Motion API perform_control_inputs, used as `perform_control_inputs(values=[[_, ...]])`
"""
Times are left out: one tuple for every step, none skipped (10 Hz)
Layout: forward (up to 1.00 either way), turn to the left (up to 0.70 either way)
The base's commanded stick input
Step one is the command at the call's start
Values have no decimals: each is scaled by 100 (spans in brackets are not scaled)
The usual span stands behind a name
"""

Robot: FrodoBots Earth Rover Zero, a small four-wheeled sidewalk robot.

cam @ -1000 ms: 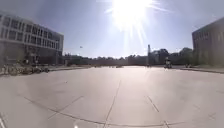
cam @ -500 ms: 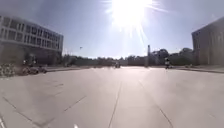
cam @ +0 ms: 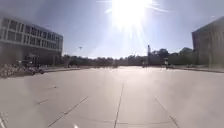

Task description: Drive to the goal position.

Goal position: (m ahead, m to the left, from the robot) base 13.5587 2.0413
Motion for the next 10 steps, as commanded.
perform_control_inputs(values=[[70,0],[70,0],[70,0],[70,0],[70,0],[70,0],[70,0],[70,0],[70,0],[70,0]])
